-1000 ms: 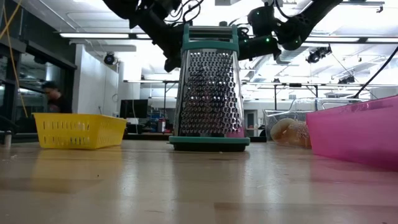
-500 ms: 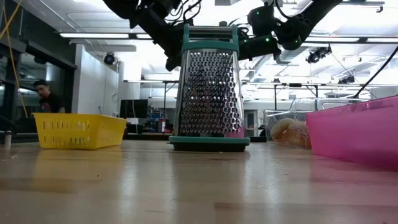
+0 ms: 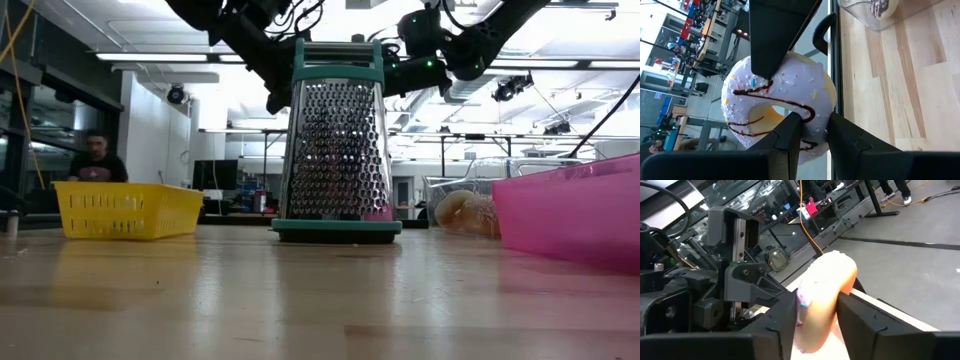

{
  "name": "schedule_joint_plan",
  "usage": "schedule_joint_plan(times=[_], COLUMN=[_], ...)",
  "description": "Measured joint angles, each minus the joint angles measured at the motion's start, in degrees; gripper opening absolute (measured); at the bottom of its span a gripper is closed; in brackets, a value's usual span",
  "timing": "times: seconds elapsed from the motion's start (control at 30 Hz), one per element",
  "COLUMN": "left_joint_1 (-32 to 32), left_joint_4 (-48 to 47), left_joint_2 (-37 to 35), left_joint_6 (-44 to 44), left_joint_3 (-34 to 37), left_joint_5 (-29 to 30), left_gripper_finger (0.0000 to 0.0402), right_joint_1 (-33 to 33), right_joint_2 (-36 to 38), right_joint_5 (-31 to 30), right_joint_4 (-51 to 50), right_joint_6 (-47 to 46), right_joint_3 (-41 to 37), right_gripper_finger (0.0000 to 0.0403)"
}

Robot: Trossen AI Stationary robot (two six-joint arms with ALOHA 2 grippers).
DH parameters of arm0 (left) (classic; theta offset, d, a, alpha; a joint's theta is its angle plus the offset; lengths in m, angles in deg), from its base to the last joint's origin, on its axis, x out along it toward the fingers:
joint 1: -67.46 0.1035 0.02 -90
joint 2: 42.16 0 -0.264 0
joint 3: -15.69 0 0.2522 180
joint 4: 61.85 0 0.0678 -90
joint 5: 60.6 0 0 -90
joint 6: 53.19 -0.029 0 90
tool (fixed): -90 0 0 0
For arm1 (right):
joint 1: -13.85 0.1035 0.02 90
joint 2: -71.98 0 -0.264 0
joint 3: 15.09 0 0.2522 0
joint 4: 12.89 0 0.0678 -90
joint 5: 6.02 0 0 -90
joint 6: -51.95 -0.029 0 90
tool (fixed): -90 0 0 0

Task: Pick & Place Food Item
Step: Put the purple donut into the transparent bin

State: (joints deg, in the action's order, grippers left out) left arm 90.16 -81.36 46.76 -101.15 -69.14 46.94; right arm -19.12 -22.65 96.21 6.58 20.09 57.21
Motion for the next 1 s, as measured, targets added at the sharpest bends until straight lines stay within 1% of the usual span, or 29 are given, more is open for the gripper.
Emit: schedule_joint_plan(times=[0.17,0.27,0.4,0.57,0.67,0.77,0.87,1.0], left_joint_1=[0.0,0.0,0.0,-0.1,-0.3,-0.6,-0.8,-0.8], left_joint_4=[0.0,0.0,0.0,0.0,0.0,0.0,0.0,0.0], left_joint_2=[0.0,0.0,0.0,0.0,0.0,0.0,0.0,0.0], left_joint_6=[0.4,4.1,5.2,1.6,1.3,1.2,1.0,1.0], left_joint_3=[0.0,0.0,0.0,0.0,0.0,0.0,0.0,0.0], left_joint_5=[0.3,0.3,0.3,0.8,1.1,2.6,3.8,3.8], left_gripper_finger=[0.0082,0.0082,0.0082,0.0082,0.0082,0.0083,0.0092,0.0123], right_joint_1=[0.0,0.0,0.0,0.0,0.0,0.0,0.0,0.0], right_joint_2=[0.0,0.0,0.0,0.0,0.0,0.0,0.0,0.0], right_joint_5=[0.0,0.1,0.2,0.2,0.3,0.3,0.3,0.3], right_joint_4=[0.0,0.0,0.0,0.0,0.0,0.0,0.0,0.0], right_joint_6=[0.2,0.2,0.2,0.2,0.2,0.2,0.2,0.2], right_joint_3=[0.0,0.0,0.0,0.0,0.0,0.0,0.0,0.0], right_gripper_finger=[0.0105,0.0099,0.0096,0.0098,0.0098,0.0098,0.0098,0.0098])
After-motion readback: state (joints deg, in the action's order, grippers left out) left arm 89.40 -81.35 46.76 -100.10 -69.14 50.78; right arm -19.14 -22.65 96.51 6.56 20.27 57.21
